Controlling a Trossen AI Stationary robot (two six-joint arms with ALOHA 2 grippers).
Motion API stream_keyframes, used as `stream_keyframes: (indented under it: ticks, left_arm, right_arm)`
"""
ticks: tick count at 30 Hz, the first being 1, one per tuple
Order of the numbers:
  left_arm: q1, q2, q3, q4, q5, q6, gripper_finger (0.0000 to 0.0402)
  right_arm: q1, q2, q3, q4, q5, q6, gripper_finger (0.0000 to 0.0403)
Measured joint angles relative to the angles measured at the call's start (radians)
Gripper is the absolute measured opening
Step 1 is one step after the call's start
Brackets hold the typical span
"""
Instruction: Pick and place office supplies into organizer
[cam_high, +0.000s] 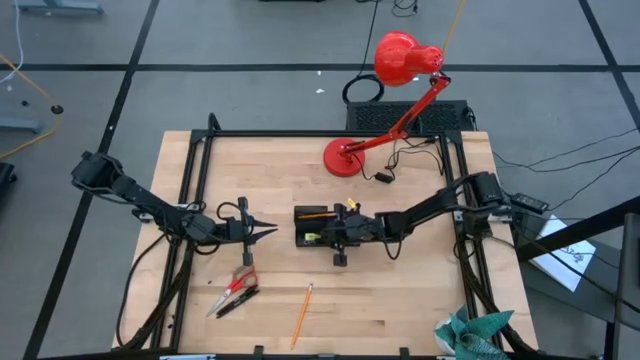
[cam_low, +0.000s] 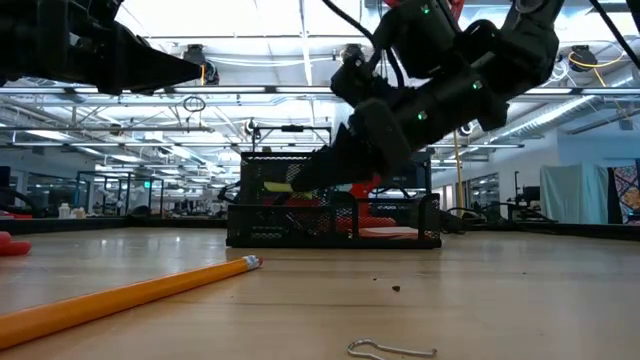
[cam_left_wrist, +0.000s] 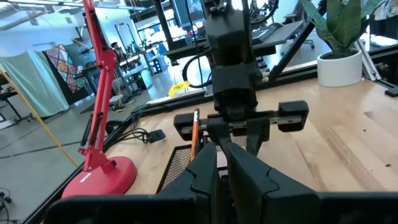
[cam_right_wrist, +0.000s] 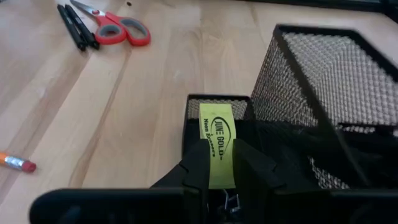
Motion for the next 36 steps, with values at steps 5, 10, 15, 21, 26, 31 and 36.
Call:
stream_keyframes:
  ticks: [5,10,15,21,26,31,36]
  left_arm:
    - [0.000,0.000,0.000,0.000,0.000,0.006,0.0047]
    - [0.000,0.000,0.000,0.000,-0.008,0.006,0.0047]
    - [0.000,0.000,0.000,0.000,-0.016,0.006,0.0047]
    - [0.000,0.000,0.000,0.000,-0.016,0.006,0.0047]
    - [0.000,0.000,0.000,0.000,-0.016,0.005,0.0047]
    - [0.000,0.000,0.000,0.000,-0.016,0.003,0.0047]
    - [0.000,0.000,0.000,0.000,-0.016,0.003,0.0047]
  right_arm:
    - [0.000,0.019,0.001,0.003,0.001,0.000,0.0050]
    - [0.000,0.019,0.001,-0.001,0.002,-0.004,0.0050]
    - [0.000,0.019,0.001,-0.003,0.004,-0.013,0.0056]
    - [0.000,0.019,0.001,-0.006,0.023,0.022,0.0087]
    - [0.000,0.019,0.001,-0.004,0.033,0.026,0.0109]
    - [0.000,0.019,0.001,-0.004,0.033,0.026,0.0113]
    - [0.004,0.015,0.001,0.000,0.033,0.008,0.0107]
